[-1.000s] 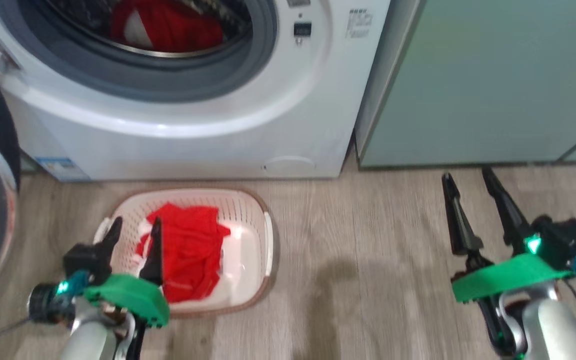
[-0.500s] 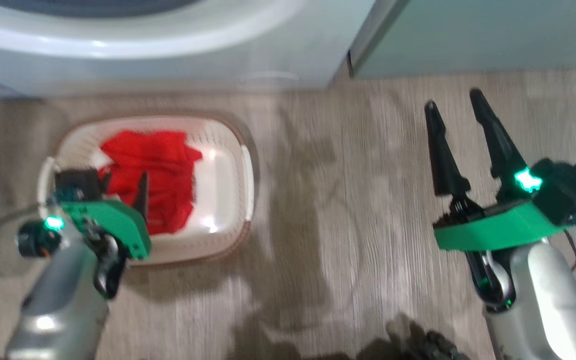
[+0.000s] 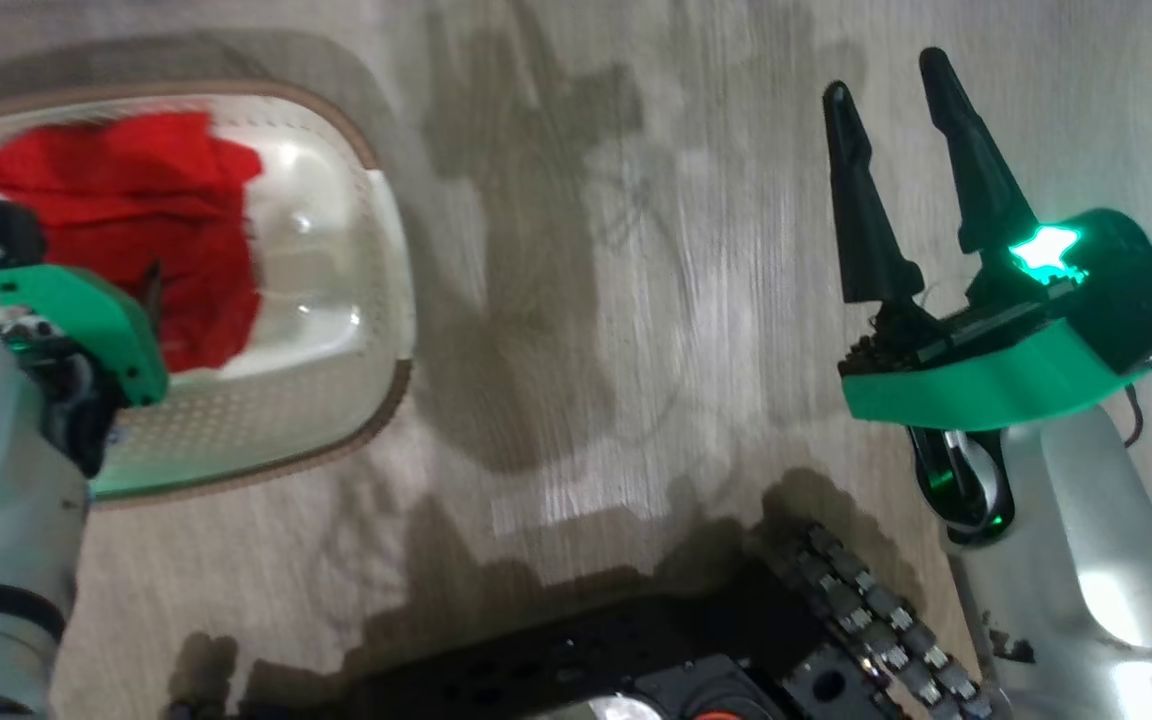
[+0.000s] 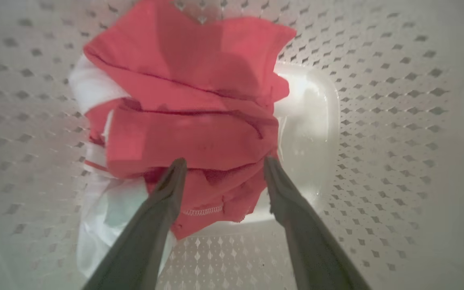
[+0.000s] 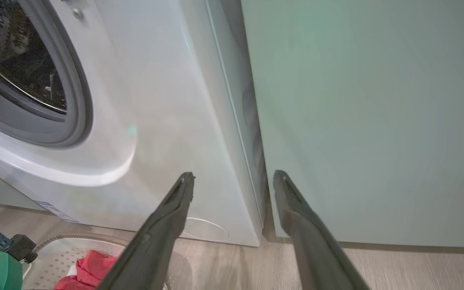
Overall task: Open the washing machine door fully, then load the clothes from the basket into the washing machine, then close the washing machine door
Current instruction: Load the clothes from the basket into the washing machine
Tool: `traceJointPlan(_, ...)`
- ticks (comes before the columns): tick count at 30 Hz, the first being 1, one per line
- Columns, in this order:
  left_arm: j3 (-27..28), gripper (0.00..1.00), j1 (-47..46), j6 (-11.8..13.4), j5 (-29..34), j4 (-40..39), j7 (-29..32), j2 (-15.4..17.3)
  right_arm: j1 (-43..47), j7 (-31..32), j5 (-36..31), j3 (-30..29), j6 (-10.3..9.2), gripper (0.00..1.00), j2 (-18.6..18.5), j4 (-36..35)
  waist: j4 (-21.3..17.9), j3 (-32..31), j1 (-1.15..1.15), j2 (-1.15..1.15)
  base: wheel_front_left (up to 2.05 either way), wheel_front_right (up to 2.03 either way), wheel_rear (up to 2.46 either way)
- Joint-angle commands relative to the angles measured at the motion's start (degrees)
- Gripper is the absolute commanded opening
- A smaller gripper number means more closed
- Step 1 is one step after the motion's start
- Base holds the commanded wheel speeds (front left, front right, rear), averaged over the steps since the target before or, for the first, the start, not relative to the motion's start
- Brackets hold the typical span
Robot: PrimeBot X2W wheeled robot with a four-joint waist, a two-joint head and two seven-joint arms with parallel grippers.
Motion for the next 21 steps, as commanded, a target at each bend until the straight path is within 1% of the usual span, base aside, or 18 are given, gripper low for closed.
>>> traceJointPlan(1, 1.5, 1.00, 0.2, -0.1, -0.3, 0.0, 0.4, 2.9, 0.9, -0.5, 0.6, 1.2, 0.00, 1.00, 0.0, -1.5, -1.8, 2.1, -0.02, 0.00, 0.00, 0.00, 0.00)
traceJointPlan(10, 2.0, 1.00, -4.9, -1.1, -2.3, 6.4, 8.0, 5.9, -1.0, -0.6, 2.3, 1.9, 0.00, 1.00, 0.0, -2.6, -3.7, 5.8, -0.02, 0.00, 0.00, 0.00, 0.00)
traceJointPlan(17, 2.1, 1.00, -7.5, -0.4, -2.8, 8.6, 11.0, 7.7, -1.7, -0.6, 2.9, 2.5, 0.00, 1.00, 0.0, -3.2, -5.2, 8.4, -0.02, 0.00, 0.00, 0.00, 0.00)
traceJointPlan(21, 1.8, 1.00, -8.2, 0.6, -2.8, 9.4, 12.7, 8.0, -1.6, -0.6, 2.9, 2.6, 0.00, 1.00, 0.0, -3.3, -5.7, 9.2, -0.02, 0.00, 0.00, 0.00, 0.00)
